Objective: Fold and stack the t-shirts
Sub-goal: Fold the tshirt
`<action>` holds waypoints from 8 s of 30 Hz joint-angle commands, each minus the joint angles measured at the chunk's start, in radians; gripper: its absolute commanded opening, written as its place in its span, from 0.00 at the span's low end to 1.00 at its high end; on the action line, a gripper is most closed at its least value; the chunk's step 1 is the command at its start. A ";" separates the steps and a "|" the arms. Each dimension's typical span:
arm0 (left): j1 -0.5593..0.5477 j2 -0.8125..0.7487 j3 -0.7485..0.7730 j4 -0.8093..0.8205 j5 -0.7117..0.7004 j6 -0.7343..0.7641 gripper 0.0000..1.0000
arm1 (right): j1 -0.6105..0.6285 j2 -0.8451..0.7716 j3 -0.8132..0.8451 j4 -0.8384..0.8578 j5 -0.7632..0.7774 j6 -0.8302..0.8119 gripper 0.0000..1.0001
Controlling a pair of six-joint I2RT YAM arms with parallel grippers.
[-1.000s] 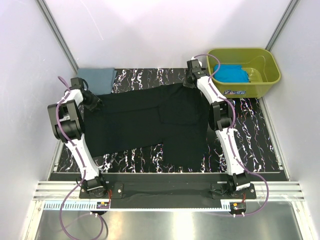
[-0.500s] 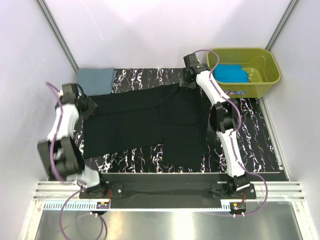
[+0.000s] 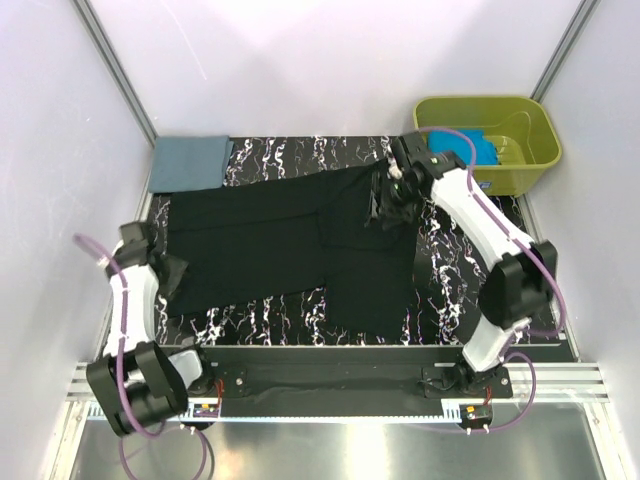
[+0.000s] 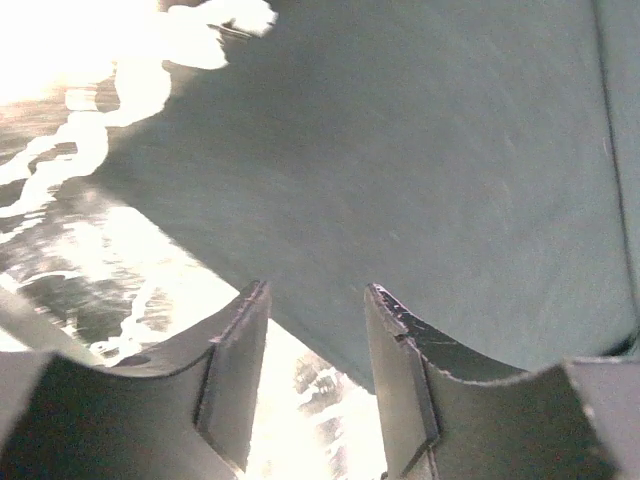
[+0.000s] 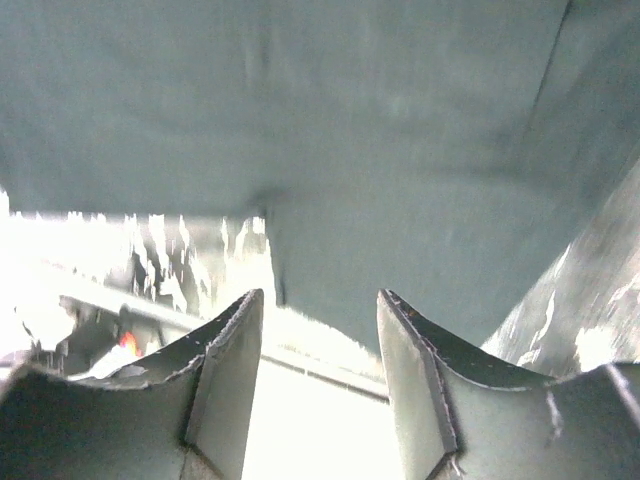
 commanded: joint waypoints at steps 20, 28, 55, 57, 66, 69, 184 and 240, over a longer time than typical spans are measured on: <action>0.276 0.022 -0.241 0.200 -0.087 -0.003 0.53 | -0.003 -0.232 -0.309 0.016 -0.242 0.043 0.56; 0.277 0.077 -0.279 0.266 -0.114 0.015 0.51 | -0.005 -0.301 -0.365 0.016 -0.211 0.057 0.56; 0.277 0.097 -0.255 0.221 -0.027 0.084 0.00 | -0.271 -0.384 -0.823 0.117 -0.148 0.099 0.49; 0.277 0.091 -0.250 0.211 -0.024 0.078 0.00 | -0.271 -0.367 -0.846 0.143 -0.131 0.100 0.53; 0.277 0.066 -0.219 0.179 -0.006 0.075 0.00 | -0.242 -0.397 -1.009 0.407 -0.069 0.276 0.50; 0.277 0.052 -0.216 0.175 -0.001 0.066 0.00 | -0.213 -0.402 -1.004 0.449 0.020 0.306 0.49; 0.130 0.819 0.674 0.079 0.064 0.005 0.00 | -0.213 0.383 0.299 0.154 0.151 -0.010 0.00; -0.313 0.787 0.447 0.176 0.076 0.222 0.29 | 0.235 0.466 0.065 0.575 0.168 0.096 0.00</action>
